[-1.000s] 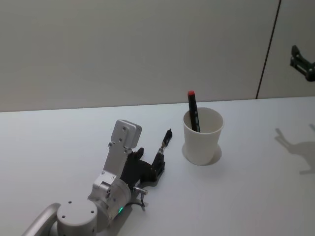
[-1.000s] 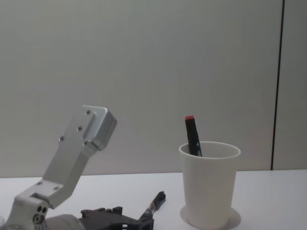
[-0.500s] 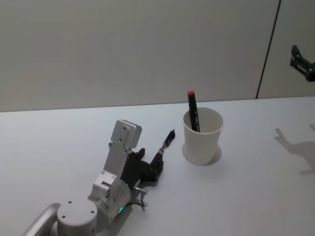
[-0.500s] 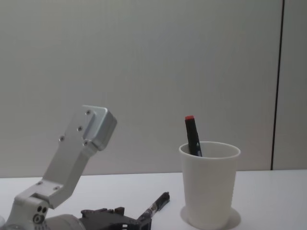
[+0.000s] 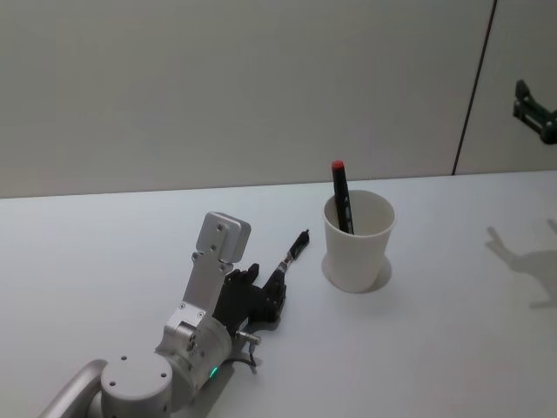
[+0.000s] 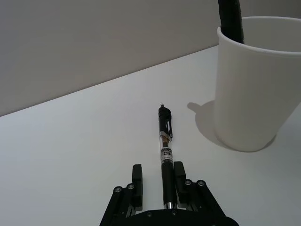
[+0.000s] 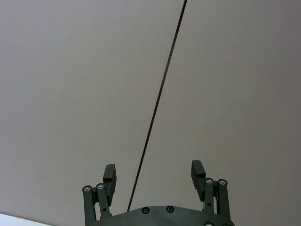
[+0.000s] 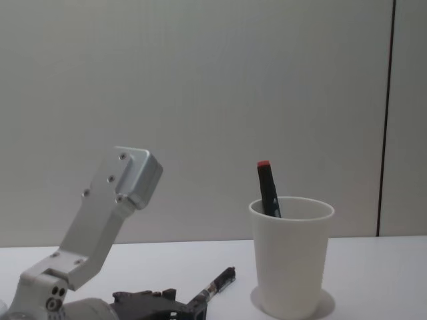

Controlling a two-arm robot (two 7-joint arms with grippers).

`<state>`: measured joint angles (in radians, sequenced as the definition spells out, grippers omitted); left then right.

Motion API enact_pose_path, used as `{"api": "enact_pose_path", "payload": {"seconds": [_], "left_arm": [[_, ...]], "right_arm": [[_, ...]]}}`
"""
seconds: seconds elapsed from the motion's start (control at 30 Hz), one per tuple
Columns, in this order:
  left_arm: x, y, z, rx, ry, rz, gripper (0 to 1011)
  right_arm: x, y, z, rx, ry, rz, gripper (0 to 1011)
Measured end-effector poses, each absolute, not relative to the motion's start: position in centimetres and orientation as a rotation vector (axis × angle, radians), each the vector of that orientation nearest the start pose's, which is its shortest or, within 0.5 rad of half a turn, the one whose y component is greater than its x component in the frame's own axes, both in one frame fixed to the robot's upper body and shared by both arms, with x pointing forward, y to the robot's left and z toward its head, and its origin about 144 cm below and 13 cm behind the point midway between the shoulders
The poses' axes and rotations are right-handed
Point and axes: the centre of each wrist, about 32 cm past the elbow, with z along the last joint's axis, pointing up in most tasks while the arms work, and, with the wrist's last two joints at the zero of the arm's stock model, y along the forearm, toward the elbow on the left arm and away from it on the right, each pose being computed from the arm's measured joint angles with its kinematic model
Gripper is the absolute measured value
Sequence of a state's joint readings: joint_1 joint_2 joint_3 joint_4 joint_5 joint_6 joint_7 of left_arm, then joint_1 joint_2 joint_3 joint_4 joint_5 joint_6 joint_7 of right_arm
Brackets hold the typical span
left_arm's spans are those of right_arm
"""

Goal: Place the pen into the pen holder.

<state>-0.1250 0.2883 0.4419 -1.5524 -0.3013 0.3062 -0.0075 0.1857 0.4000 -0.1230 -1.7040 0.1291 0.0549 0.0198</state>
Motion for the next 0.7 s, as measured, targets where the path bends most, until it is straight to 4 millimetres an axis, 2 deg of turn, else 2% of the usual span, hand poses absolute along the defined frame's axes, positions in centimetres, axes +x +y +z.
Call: {"api": "enact_pose_path", "payload": {"seconds": [0.7], "left_arm": [[46.63,17.95,114.55,0.300,0.182,1.137,268]], "right_arm": [[49.66,-29.05,125.30,-0.044,-0.389,-1.412,1001]]}}
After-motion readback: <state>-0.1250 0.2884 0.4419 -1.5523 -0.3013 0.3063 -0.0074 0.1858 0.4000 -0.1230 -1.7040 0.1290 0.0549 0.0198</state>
